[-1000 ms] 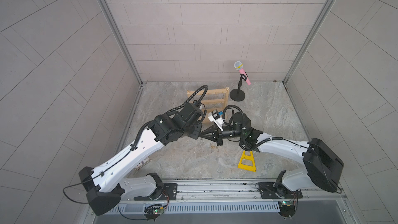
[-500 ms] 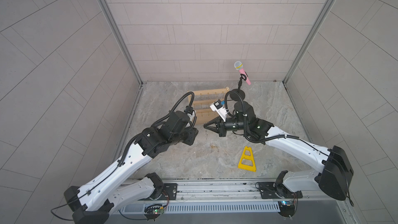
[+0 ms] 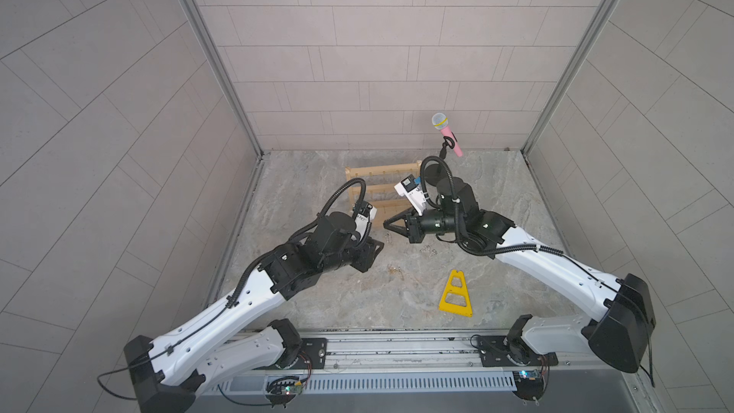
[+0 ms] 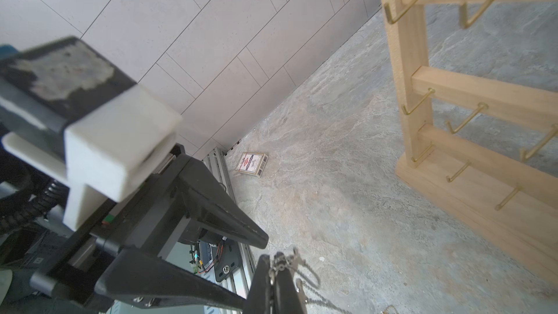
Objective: Hang the necklace on the jewelry display stand
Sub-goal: Pick up the necklace from the center of the board.
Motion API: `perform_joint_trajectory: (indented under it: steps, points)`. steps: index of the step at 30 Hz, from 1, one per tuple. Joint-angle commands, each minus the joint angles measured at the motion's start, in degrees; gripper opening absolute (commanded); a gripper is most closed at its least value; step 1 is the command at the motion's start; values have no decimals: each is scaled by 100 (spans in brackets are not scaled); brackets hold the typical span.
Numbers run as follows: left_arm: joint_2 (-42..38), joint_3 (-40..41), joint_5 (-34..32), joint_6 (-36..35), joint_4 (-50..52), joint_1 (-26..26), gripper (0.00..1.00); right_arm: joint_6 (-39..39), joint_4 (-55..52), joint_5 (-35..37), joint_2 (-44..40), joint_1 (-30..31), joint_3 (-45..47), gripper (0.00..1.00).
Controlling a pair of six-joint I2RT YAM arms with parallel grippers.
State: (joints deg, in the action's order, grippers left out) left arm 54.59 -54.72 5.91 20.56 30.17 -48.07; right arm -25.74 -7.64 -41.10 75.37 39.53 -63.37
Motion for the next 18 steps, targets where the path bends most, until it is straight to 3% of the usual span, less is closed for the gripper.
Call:
perform_joint_trajectory:
  steps: [1, 8, 18]
  points:
    - [-16, 93, -336, 80, -590, -25, 40, 66, -266, 28, -177, -5, -146, 0]
    - [94, 113, -638, -102, -616, -23, 38, 122, -477, -88, -219, -33, -261, 0]
    - [12, 520, -630, -408, -1703, -21, 39, -232, -346, -382, -151, -106, -429, 0]
